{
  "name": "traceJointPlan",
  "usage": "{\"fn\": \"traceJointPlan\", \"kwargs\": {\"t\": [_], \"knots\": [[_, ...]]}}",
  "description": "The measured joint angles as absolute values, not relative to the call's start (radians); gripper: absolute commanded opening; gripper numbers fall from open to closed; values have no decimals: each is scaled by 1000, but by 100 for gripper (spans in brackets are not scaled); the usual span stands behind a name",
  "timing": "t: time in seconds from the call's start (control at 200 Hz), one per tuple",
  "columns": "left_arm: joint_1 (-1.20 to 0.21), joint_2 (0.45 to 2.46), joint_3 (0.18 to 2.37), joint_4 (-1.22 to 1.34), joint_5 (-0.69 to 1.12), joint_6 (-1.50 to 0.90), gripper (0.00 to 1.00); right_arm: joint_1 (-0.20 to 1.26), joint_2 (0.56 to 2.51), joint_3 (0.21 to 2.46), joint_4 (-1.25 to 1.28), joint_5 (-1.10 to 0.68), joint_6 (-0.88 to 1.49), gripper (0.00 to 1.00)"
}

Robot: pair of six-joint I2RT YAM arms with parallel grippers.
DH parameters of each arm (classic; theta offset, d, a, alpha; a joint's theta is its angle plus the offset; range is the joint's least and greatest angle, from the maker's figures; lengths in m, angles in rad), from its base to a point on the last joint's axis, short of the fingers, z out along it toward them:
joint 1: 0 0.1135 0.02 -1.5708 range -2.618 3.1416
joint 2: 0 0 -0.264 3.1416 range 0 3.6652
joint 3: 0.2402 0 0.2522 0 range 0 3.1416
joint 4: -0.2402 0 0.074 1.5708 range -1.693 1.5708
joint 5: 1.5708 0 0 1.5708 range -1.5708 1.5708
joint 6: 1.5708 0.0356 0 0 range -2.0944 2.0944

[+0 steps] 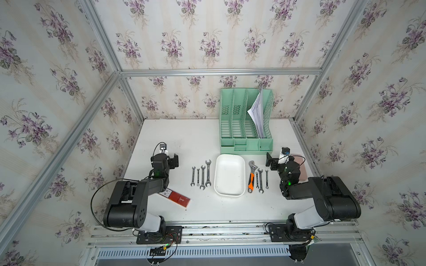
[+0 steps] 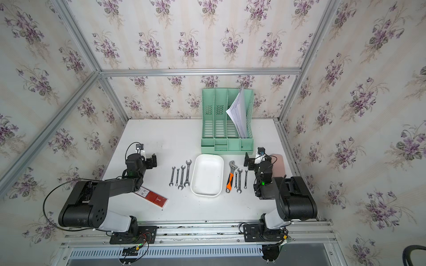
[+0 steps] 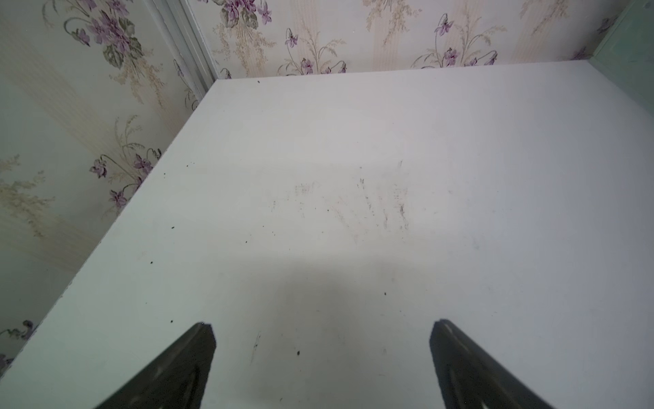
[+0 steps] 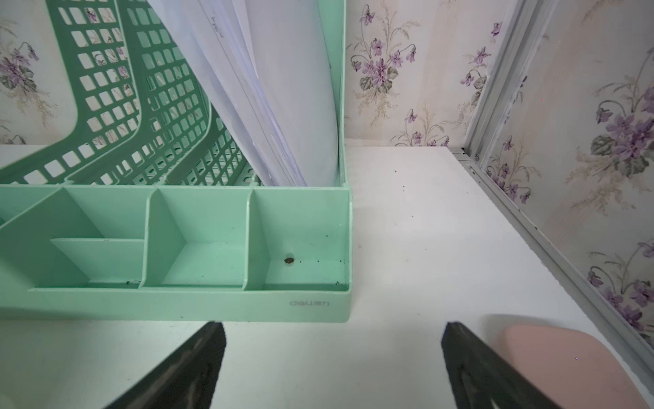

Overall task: Take out the wrench from the storage box
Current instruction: Reset both arms

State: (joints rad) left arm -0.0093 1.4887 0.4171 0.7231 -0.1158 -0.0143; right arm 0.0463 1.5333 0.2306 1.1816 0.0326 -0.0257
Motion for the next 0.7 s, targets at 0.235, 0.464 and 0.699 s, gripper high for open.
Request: {"fn": "traceJointPlan", "kwargs": {"t": [0.235, 0.464, 0.699], "knots": [[-13, 1490, 420, 721, -105, -7, 99, 45, 1535, 226, 1224, 37, -14, 100], [-14, 1490, 420, 721, -105, -7, 100, 45, 1535, 226, 1230, 37, -4, 100], [-14, 1490, 420, 721, -104, -7, 99, 45, 1535, 226, 1229, 38, -3, 100]]}}
